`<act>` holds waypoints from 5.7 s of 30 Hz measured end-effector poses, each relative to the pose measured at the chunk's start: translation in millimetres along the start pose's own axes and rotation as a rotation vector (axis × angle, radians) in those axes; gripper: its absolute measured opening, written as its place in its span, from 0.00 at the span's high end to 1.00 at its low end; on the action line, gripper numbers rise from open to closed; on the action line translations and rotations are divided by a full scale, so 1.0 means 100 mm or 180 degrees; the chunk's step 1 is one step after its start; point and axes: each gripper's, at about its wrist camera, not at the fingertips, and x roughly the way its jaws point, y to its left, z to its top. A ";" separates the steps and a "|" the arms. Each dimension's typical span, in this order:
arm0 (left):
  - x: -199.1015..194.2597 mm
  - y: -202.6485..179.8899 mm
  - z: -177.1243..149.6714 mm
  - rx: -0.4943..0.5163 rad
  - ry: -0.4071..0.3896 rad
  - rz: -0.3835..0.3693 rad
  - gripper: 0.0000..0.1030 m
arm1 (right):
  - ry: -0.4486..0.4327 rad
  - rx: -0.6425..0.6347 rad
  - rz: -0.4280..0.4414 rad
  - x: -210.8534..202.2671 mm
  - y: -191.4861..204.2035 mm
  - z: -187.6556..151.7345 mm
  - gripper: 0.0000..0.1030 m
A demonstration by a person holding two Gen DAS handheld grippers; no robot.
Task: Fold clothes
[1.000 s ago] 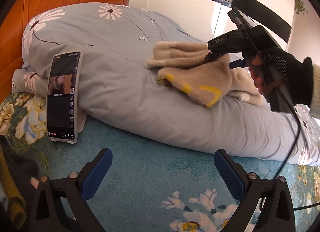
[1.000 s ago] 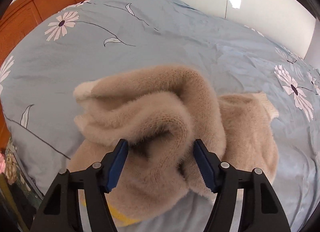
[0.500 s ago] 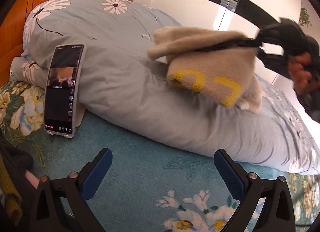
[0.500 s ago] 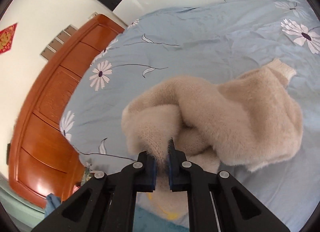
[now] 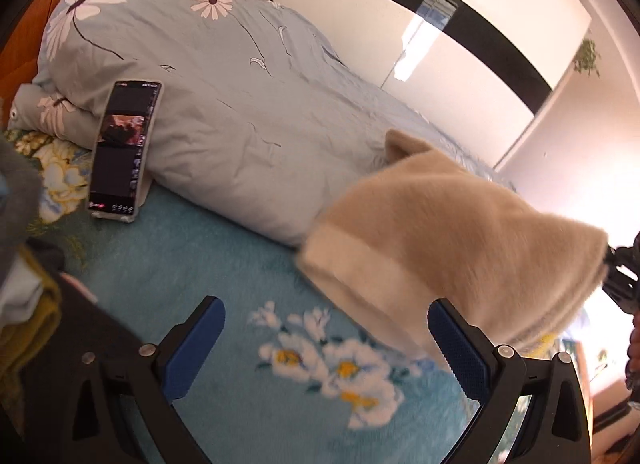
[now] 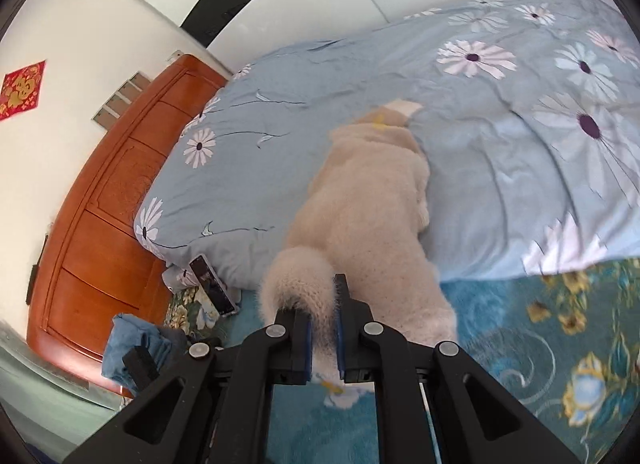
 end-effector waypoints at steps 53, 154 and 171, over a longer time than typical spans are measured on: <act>0.32 -0.49 -0.67 0.0322 0.1058 -0.0090 0.00 | 0.1025 -0.1213 -0.2516 1.48 -0.64 -0.14 0.40; -0.97 -0.44 0.96 0.0063 -0.0248 -0.0066 0.93 | -0.1248 0.1029 -0.0404 -1.63 -1.53 -0.55 0.88; -0.17 0.21 0.09 -0.0283 0.0552 0.0629 0.93 | -0.0464 0.2005 -0.1121 -1.23 -3.04 -1.42 0.86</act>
